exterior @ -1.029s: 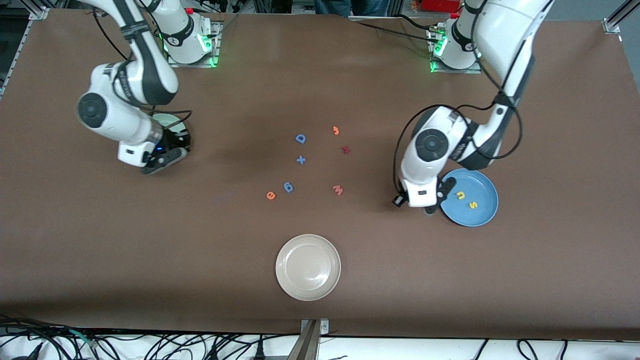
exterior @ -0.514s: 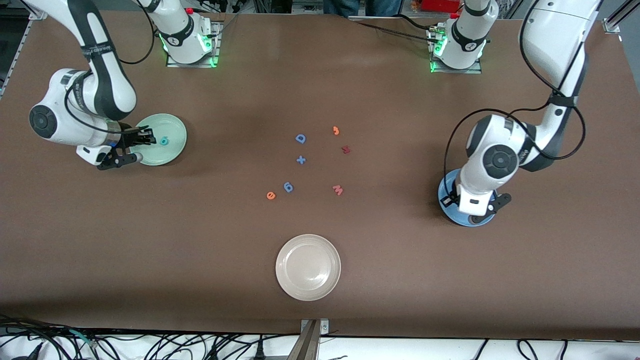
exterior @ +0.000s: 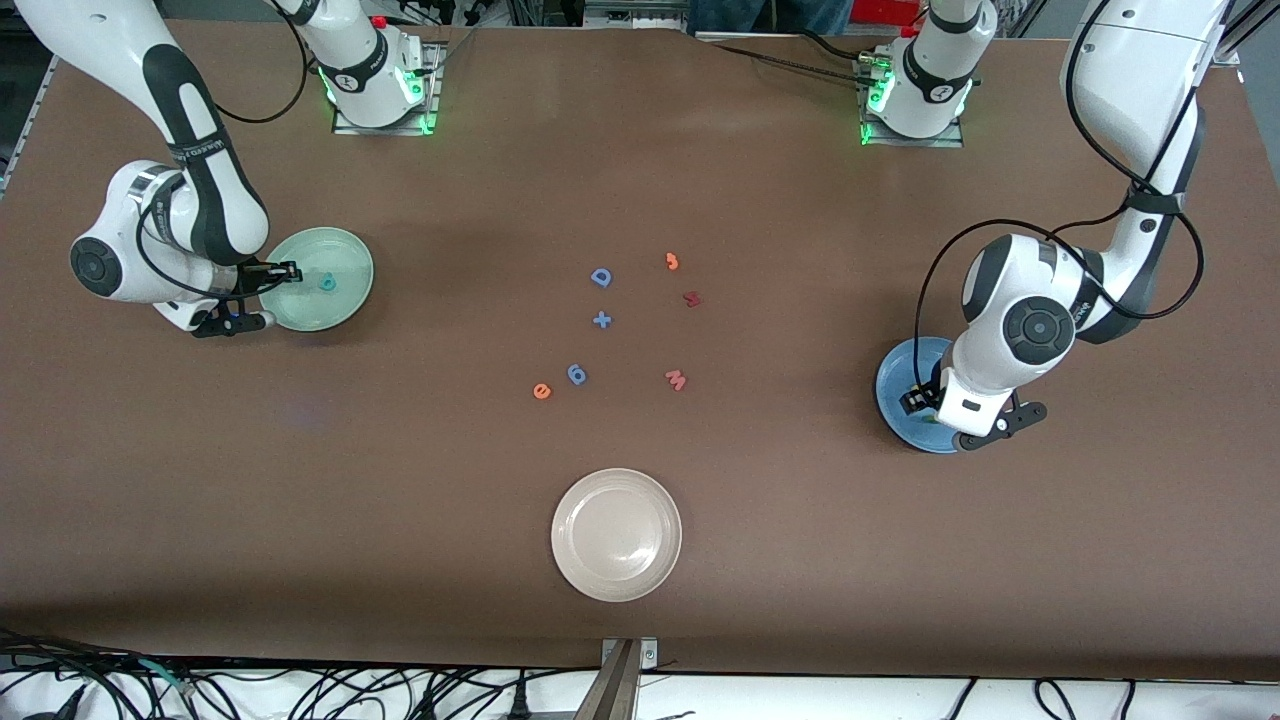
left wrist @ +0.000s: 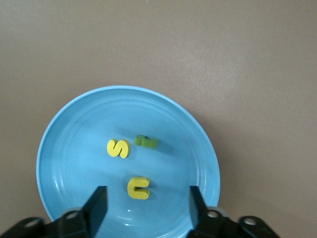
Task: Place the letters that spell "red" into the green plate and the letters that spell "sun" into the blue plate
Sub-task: 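Drop the n on the blue plate and the r on the green plate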
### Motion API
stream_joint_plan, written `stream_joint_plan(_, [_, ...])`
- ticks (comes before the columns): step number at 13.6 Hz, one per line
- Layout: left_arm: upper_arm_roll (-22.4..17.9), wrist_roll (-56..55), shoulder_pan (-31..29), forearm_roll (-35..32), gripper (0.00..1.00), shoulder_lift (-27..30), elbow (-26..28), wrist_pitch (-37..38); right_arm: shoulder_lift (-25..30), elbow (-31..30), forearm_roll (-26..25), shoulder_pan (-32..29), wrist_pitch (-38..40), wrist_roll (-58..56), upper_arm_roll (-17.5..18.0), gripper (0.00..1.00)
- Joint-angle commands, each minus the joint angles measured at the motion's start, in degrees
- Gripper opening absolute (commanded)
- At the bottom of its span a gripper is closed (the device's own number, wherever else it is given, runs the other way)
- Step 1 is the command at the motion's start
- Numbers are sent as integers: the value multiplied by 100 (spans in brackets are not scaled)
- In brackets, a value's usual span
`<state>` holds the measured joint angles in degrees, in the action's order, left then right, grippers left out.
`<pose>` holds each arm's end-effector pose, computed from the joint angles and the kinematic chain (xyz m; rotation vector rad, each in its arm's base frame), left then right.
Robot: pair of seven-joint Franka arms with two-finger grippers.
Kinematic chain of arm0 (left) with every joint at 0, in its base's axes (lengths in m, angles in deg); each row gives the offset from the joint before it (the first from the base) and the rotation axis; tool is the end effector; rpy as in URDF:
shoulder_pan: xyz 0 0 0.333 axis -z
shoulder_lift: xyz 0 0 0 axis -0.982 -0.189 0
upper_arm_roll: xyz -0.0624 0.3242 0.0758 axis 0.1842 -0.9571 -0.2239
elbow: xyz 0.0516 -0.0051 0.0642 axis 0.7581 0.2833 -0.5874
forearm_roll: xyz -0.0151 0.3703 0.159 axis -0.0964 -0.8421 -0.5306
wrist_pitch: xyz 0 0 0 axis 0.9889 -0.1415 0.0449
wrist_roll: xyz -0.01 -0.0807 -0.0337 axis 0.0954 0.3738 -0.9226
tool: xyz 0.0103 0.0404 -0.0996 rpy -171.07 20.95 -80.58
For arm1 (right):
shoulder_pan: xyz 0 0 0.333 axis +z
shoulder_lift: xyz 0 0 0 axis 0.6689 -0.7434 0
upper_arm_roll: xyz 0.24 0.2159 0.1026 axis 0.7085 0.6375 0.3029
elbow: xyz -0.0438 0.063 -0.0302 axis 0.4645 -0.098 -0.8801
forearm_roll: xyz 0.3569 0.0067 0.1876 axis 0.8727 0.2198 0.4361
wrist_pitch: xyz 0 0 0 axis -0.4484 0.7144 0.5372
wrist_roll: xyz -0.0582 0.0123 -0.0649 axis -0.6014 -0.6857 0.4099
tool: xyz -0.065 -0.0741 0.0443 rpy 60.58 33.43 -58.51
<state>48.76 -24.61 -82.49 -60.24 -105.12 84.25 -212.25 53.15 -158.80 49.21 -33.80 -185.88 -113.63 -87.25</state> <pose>0.6343 -0.0805 0.2495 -2.9806 -0.6200 0.0654 0.4793 -0.1004 0.1949 -2.9665 -0.1755 0.6040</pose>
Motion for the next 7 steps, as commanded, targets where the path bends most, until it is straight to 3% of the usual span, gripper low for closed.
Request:
stream_joint_plan(1, [52, 230, -75, 60, 100, 326, 71, 3, 49, 50, -51, 8, 42, 53, -6, 72])
stream_joint_plan(4, [61, 1167, -40, 147, 100, 730, 263, 151, 295, 155, -34, 69, 288, 141, 11, 78])
stream_joint_plan(7, [52, 1941, -22, 366, 100, 1152, 370, 686, 419, 865, -34, 96, 1155, 930, 230, 78])
